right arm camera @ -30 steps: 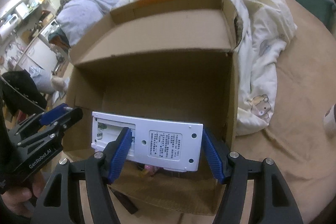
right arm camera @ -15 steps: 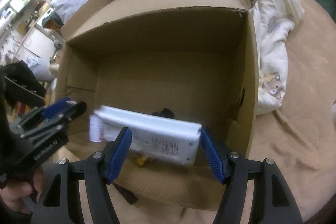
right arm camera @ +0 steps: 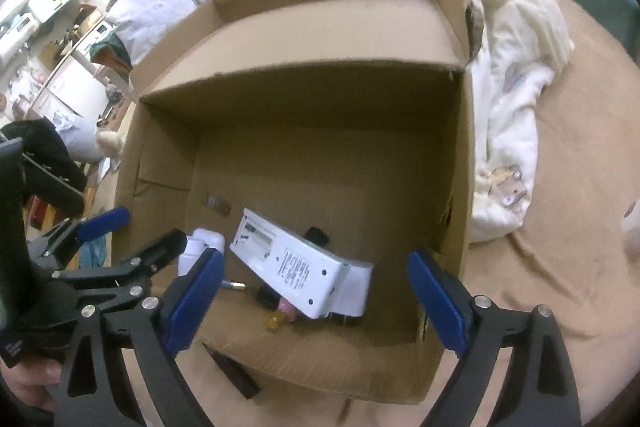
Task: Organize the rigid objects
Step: 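Carry the AA battery and white battery case into the box and open both tools, then grasp the black battery tube with the left tool, then grasp the brown comb with the right tool while the left tool holds the black tube, then carry the comb and black tube into the box and open both tools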
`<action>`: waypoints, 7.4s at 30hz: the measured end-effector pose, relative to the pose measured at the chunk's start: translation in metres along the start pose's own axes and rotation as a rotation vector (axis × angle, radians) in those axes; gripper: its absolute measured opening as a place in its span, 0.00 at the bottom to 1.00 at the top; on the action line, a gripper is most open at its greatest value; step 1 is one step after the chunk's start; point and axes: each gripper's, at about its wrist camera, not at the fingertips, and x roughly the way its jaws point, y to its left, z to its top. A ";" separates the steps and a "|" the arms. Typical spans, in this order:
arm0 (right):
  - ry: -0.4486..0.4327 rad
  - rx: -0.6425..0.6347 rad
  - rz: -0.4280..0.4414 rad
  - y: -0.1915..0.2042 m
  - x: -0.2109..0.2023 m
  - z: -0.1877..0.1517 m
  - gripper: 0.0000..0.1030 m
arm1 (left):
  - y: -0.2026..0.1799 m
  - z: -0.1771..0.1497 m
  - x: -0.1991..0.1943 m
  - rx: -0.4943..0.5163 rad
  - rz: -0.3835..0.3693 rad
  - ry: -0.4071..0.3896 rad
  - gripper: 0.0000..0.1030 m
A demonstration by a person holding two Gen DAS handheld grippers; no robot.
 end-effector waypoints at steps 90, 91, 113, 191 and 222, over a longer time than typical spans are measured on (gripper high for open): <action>0.297 0.059 -0.190 0.020 0.089 -0.081 1.00 | 0.034 -0.052 -0.098 -0.042 -0.059 -0.092 0.77; 0.303 0.046 -0.200 0.025 0.095 -0.082 1.00 | 0.036 -0.053 -0.098 -0.046 -0.058 -0.093 0.77; 0.237 -0.045 -0.238 0.042 0.103 -0.077 0.96 | 0.032 -0.052 -0.102 -0.043 -0.087 -0.099 0.77; -0.078 0.128 -0.030 -0.001 0.005 0.015 1.00 | -0.003 0.024 -0.010 -0.002 -0.016 -0.011 0.91; -0.134 0.134 -0.041 -0.007 -0.042 -0.005 1.00 | 0.009 -0.010 -0.063 -0.047 -0.025 -0.067 0.91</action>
